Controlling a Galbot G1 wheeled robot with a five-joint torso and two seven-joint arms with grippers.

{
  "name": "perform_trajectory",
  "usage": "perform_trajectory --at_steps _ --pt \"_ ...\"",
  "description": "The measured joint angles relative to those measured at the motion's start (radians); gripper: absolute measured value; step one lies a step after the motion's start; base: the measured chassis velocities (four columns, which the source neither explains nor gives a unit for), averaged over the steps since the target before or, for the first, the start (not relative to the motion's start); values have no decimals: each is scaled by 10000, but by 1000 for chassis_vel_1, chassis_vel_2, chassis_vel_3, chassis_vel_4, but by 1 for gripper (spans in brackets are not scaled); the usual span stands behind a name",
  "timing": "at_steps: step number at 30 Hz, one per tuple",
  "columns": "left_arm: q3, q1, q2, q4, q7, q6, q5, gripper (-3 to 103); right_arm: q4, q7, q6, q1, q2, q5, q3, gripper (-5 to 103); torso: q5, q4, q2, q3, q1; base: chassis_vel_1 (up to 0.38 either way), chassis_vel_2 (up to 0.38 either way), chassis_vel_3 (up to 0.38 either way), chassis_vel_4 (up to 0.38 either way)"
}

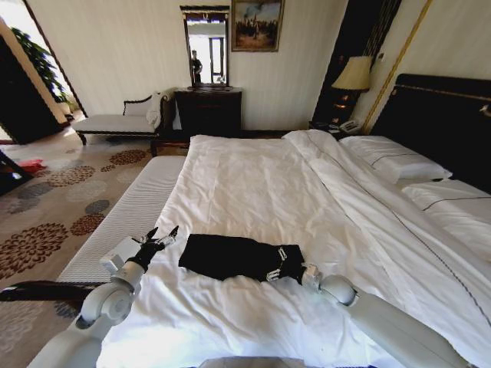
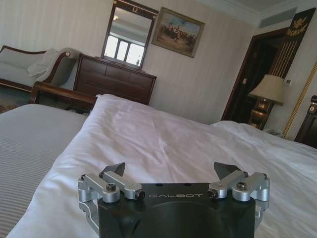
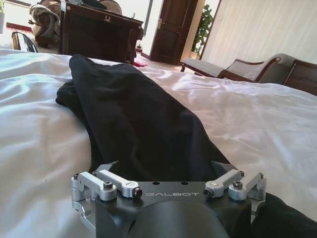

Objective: Fold the clothes on the bed.

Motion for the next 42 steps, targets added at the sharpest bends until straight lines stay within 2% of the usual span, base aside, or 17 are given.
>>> perform_trajectory --at_steps 3,9,15,21,24,30,35,40,42 --pt "41 -7 -36 10 0 -4 6 100 -174 65 6 -69 228 296 542 100 0 2 0 0 0 0 0 0 0" --pt "28 23 -34 -73 -25 -5 16 100 -510 223 -122 398 284 1026 885 100 -1 4 0 0 0 0 0 0 0" --pt "-60 67 -31 -165 -52 -5 -17 100 -1001 159 -93 611 194 1052 900 100 -1 3 0 0 0 0 0 0 0" --pt "-234 159 -35 -227 -64 0 -83 100 -1727 -114 139 716 234 658 763 100 -2 -1 0 0 0 0 0 0 0" --pt "-331 248 -35 -238 -64 2 -91 100 -2164 -1 140 1063 498 888 573 100 0 3 0 0 0 0 0 0 0" --pt "-389 280 -35 -260 -62 4 -97 100 -2632 51 123 1543 588 1044 371 100 -2 5 0 1 1 0 0 0 0" --pt "-371 253 -47 -259 -57 6 -101 100 -2995 -13 168 1660 504 1045 446 100 1 3 0 1 1 0 0 0 0" --pt "-202 138 -69 -251 -57 15 -60 100 -3108 -29 198 1339 262 1058 1076 100 -1 3 0 1 1 0 0 0 0" --pt "-169 124 -89 -264 -71 16 35 100 -2816 62 171 983 -55 1343 1479 100 1 -2 -1 1 1 0 0 0 0"
